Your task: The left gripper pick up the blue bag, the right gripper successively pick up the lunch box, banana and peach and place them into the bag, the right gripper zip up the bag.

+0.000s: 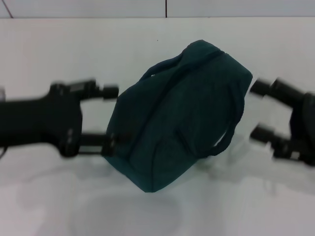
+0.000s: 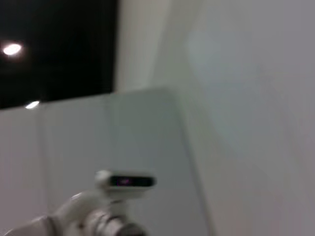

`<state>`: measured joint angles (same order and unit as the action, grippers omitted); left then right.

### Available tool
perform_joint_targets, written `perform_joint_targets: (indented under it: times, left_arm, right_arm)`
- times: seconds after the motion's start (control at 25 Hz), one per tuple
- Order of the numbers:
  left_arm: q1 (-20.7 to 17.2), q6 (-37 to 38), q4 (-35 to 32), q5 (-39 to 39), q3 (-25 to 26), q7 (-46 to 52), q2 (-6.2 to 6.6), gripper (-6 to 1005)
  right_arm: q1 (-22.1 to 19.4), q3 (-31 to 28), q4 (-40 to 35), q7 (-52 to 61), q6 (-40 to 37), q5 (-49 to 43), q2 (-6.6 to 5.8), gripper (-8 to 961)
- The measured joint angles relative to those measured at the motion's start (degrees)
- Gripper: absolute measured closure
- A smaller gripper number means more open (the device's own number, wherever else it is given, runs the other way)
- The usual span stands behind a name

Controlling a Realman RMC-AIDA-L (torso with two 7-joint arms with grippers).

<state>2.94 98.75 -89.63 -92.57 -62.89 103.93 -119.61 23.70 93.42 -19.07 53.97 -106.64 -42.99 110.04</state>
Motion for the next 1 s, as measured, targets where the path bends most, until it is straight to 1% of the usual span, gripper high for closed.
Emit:
perform_joint_targets:
  times: [0.08,0.2,0.28,0.4,0.48,0.52,0.6,0.8,0.88,1.0]
  left_arm:
    - [-1.37,1.32,4.45,0.04,0.0,-4.0,-0.01,117]
    - [-2.86,2.32,11.31,0.03,-0.01,-11.51,0.02,117]
    - [-3.46,2.57,16.6,-0.07,0.43,-17.43,0.07,117]
    - [-3.49,3.04,23.13,-0.61,1.41,-23.36,0.15,118]
    - [-3.16,3.18,27.44,-1.44,2.15,-26.81,0.27,118]
    - [-2.58,3.17,30.88,-2.86,3.43,-29.71,0.24,118]
    - [-1.95,3.1,33.57,-3.87,4.68,-32.0,0.14,118]
    - [0.77,2.56,43.88,-5.92,9.99,-40.48,0.25,118]
    - [1.77,2.38,46.87,-7.49,13.11,-42.81,0.27,117]
    - [2.26,2.37,48.11,-8.34,14.65,-43.64,0.26,117]
  right_arm:
    - [-0.04,-0.01,-0.39,-1.7,0.01,-4.27,0.58,81]
    - [-0.74,0.0,0.52,-6.18,1.05,-9.2,1.92,81]
    - [-1.64,0.05,1.22,-8.33,2.0,-10.47,2.62,81]
    - [-3.12,0.1,1.37,-10.12,4.25,-11.87,3.15,81]
    - [-3.69,0.11,1.63,-10.9,6.4,-13.2,3.22,81]
    - [-3.96,0.11,1.97,-11.33,7.74,-13.73,3.23,81]
    - [-4.47,0.07,3.05,-12.46,10.27,-14.33,3.31,81]
    - [-5.96,-0.8,4.93,-16.36,16.41,-13.31,4.25,81]
    - [-6.45,-1.92,5.13,-17.41,17.31,-12.95,4.67,81]
    - [-6.96,-2.88,5.53,-18.54,17.65,-12.87,4.97,81]
